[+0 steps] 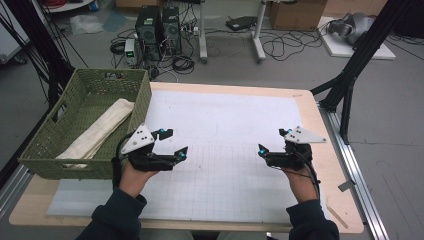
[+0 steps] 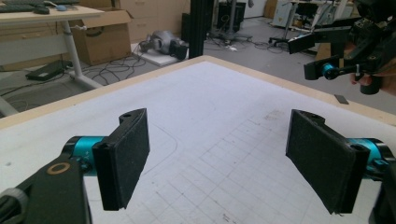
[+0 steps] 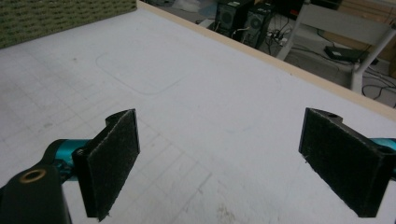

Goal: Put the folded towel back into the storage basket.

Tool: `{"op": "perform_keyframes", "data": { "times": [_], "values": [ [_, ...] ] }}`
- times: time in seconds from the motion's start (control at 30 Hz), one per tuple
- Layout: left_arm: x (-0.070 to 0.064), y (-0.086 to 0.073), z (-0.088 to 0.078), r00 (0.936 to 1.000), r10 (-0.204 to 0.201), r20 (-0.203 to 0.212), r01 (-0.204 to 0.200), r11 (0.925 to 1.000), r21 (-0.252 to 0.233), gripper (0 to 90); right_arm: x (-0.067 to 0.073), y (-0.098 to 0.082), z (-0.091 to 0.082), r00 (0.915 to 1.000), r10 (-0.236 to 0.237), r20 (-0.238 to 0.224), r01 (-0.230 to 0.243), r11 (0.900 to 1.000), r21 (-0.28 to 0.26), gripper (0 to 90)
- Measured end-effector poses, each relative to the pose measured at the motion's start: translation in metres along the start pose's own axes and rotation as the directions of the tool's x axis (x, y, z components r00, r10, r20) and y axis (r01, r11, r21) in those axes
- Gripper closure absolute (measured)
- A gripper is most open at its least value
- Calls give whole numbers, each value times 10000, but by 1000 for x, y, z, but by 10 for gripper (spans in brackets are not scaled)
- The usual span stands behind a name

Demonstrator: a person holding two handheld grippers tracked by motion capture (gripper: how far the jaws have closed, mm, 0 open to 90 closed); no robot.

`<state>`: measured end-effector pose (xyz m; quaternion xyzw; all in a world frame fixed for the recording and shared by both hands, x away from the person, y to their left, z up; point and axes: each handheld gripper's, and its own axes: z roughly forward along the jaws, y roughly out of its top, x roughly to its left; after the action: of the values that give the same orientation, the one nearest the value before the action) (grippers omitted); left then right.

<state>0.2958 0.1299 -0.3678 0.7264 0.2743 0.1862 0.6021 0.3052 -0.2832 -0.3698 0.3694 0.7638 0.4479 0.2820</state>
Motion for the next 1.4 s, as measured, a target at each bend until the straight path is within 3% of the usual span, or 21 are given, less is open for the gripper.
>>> {"op": "perform_keyframes", "data": {
  "times": [0.2, 0.5, 0.8, 1.03, 1.4],
  "values": [
    [-1, -11, 8, 9998, -87, -168, 89, 9999, 80, 220, -5, -17, -8, 9995, 296, 114, -296, 9996, 4, 116],
    [2, -31, 9, 9995, -211, -229, 220, 9989, 402, 221, -7, -37, -5, 9986, 518, 84, -519, 9986, 87, 115],
    [-2, -44, 1, 9998, -102, -166, 110, 9986, 510, 225, -1, -34, -10, 9994, 273, 211, -272, 9996, -72, 115],
    [-1, -46, 1, 9996, -138, -255, 151, 9987, 487, 225, 3, -32, -8, 9998, 125, 184, -124, 9999, -30, 115],
    [1, -45, 1, 9993, -186, -310, 200, 9988, 449, 226, 1, -35, -11, 9993, 283, 235, -281, 9995, -114, 115]
  ]
}}
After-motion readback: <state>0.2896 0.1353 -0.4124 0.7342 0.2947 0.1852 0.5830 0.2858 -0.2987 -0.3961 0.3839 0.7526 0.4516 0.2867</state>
